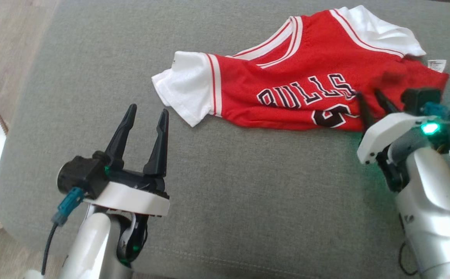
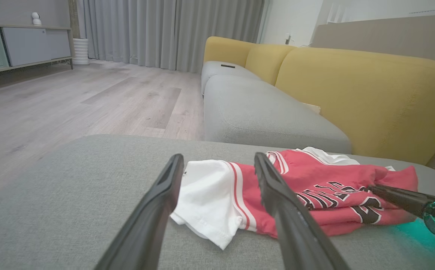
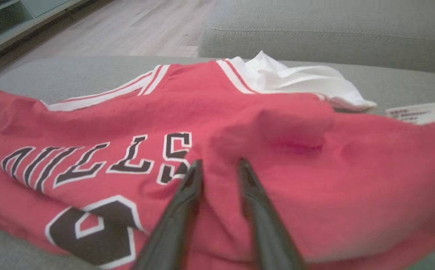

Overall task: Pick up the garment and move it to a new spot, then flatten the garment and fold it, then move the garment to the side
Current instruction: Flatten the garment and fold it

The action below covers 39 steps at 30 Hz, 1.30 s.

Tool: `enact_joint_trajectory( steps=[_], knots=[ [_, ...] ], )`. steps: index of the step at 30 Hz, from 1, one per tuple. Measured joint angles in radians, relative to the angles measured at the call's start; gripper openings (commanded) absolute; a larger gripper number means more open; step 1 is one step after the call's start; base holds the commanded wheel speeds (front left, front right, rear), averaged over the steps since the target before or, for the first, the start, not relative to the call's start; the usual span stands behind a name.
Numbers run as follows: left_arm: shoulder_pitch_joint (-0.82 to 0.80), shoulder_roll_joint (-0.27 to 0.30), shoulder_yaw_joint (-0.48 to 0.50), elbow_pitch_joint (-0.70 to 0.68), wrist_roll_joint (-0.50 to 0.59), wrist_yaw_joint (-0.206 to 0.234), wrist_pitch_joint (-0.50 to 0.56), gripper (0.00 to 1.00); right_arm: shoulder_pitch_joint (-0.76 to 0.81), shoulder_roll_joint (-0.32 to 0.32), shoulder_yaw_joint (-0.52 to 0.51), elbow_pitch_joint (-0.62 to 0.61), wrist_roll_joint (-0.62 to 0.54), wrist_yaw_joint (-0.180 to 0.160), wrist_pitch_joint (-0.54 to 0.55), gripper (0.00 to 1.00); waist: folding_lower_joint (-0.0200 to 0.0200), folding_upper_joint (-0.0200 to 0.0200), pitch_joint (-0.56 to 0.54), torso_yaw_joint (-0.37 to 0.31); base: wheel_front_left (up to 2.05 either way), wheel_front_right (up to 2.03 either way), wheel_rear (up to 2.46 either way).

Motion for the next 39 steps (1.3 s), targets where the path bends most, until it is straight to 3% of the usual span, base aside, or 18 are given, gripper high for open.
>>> enact_joint_trajectory(
  steps=[8,14,20,25,33,39],
  knots=[
    [0.001,0.000,0.000,0.006,0.000,0.009,0.000,1.00,-0.054,-0.026,0.052,0.013,0.000,0.000,-0.140,0.00,-0.0001,0.0000,-0.023,-0.007,0.00,0.00,0.00],
    [0.005,0.000,0.001,0.004,0.000,0.009,0.000,1.00,-0.057,-0.028,0.067,-0.048,-0.003,0.000,-0.225,0.00,-0.0002,0.0000,-0.051,-0.036,0.00,0.00,0.00],
    [0.005,0.000,-0.009,-0.009,-0.003,0.009,0.000,1.00,-0.135,-0.057,0.068,-0.094,-0.030,0.000,-0.221,0.00,-0.0002,0.0000,-0.047,-0.028,0.00,0.00,0.00],
    [0.000,-0.001,-0.045,-0.019,-0.033,0.015,0.000,1.00,-0.276,-0.130,0.110,-0.093,-0.069,0.000,-0.182,0.00,-0.0002,0.0000,-0.016,0.016,0.00,0.00,0.00],
    [-0.046,-0.002,-0.097,-0.029,-0.076,0.035,0.000,1.00,-0.512,-0.254,0.274,0.052,-0.111,0.000,-0.171,0.00,-0.0001,0.0000,0.050,0.119,0.00,0.00,0.00],
    [-0.054,-0.003,-0.117,-0.031,-0.090,0.043,0.000,1.00,-0.636,-0.247,0.385,0.202,-0.112,0.000,-0.207,0.00,0.0000,0.0000,0.100,0.181,0.00,0.00,0.00]
  ],
)
